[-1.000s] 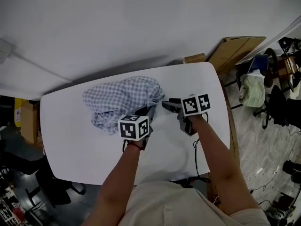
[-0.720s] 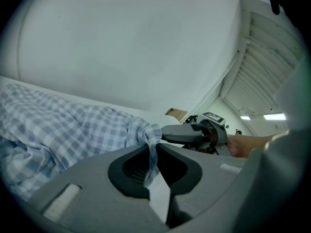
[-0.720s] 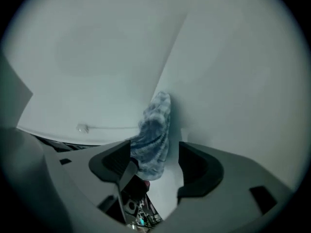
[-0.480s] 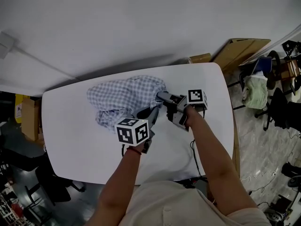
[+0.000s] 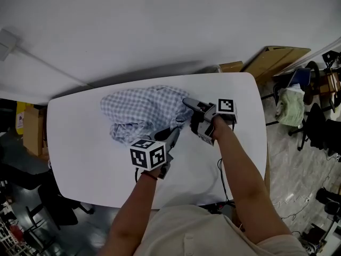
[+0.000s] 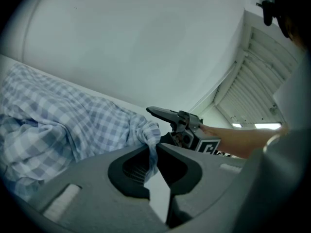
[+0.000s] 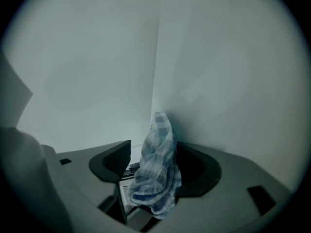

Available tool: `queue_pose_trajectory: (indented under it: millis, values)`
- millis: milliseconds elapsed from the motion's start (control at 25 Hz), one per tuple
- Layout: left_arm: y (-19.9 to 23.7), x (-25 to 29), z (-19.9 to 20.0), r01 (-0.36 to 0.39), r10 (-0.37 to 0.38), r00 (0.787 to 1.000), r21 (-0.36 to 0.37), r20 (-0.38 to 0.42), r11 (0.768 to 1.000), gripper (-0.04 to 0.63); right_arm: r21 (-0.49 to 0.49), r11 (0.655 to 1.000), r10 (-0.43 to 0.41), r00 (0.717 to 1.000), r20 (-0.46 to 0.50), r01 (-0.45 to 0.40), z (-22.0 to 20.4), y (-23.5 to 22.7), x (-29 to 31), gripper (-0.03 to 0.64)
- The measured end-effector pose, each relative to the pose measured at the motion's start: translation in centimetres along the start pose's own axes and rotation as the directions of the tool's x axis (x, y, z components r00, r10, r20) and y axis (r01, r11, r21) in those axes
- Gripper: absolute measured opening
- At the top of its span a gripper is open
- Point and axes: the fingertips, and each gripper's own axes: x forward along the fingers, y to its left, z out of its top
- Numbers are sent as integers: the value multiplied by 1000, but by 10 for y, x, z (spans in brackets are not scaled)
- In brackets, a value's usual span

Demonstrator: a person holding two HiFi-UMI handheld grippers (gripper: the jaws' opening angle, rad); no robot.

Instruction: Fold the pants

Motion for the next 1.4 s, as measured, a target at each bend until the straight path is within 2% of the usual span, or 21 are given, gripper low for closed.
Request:
queue_pose_trajectory:
  millis: [80,160,360,600,840,920,1000,1120,1280,1400]
  values:
    - [-1,2,-4,-6,6,1000,22,-15,1000,41,-43,998,-57,998,-13,56,1,-4,3,273]
    - [-2,5,-6,-15,16,1000,42,-26,999,41,-104,987,-123,992,-25,120,3,-7,-1,146]
    - [-19,14,-13,7,-1,998,87,-68,996,41,-239,943,-263,960,-100,233,4,-8,-18,87]
    - [-64,29,-23,91,-65,987,178,-149,980,41,-438,837,-424,895,-138,329,6,-2,-52,67]
    - [-126,40,-32,173,-116,967,248,-229,953,41,-625,688,-552,825,-120,369,3,15,-116,61]
    - [-151,42,-40,207,-137,956,264,-260,942,41,-654,657,-576,809,-116,374,-1,20,-142,60]
    - [-176,41,-47,245,-165,945,274,-284,930,41,-667,650,-569,815,-109,365,-10,28,-164,60]
    - [-204,37,-52,293,-212,933,272,-290,916,41,-657,663,-534,841,-80,359,-16,38,-188,58]
    - [-228,35,-63,315,-217,924,310,-314,897,41,-661,624,-574,819,-25,417,-22,36,-223,58]
    - [-255,34,-70,345,-232,917,355,-324,869,41,-680,611,-554,833,0,406,-32,52,-244,58]
